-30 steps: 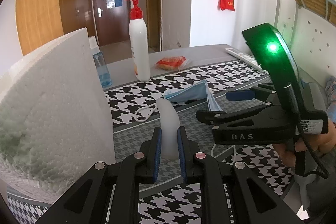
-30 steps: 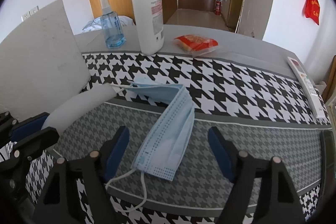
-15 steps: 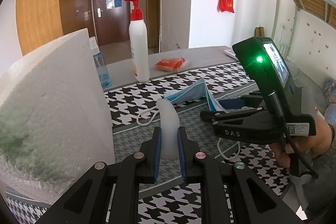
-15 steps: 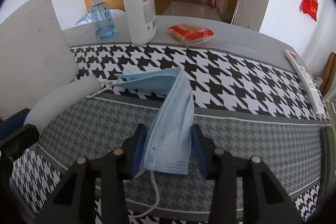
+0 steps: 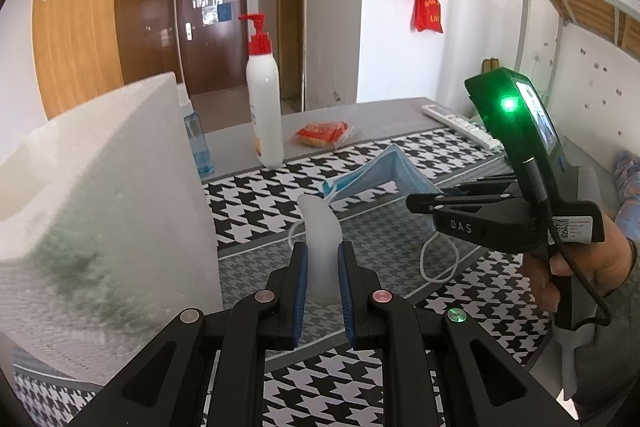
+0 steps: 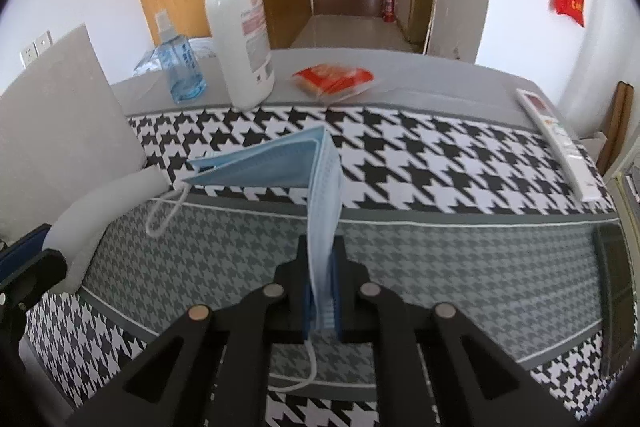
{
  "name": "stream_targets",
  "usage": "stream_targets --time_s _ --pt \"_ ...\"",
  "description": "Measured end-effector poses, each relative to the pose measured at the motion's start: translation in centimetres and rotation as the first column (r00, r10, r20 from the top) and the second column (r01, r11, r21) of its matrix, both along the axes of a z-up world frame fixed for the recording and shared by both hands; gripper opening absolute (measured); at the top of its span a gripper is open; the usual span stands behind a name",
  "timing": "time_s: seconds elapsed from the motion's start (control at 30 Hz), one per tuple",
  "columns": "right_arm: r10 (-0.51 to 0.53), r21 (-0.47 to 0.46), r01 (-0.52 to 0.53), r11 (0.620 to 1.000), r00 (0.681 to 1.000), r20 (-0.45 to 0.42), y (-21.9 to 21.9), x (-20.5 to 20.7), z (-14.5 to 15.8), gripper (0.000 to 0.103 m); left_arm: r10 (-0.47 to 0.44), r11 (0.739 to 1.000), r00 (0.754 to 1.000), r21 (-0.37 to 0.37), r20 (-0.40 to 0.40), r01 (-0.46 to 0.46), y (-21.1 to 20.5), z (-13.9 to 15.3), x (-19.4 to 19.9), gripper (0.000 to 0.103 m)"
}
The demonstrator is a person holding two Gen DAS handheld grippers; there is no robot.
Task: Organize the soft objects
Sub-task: 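Carry the foam stick and blue mask over the foam box with both tools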
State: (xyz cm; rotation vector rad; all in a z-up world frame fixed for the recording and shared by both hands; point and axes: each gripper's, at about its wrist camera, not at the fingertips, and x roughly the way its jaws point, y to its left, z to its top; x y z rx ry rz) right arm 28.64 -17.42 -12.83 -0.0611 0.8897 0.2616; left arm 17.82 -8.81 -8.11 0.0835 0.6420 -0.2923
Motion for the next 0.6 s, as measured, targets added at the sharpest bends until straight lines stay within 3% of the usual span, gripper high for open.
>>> stream_targets --time_s 0.6 --pt "-0.012 0.042 0.008 0.999 0.996 0.093 -1.1 -4.5 3.3 0.011 0.018 1.000 0.997 0.000 0.070 -0.018 0.2 1.6 -2.2 0.016"
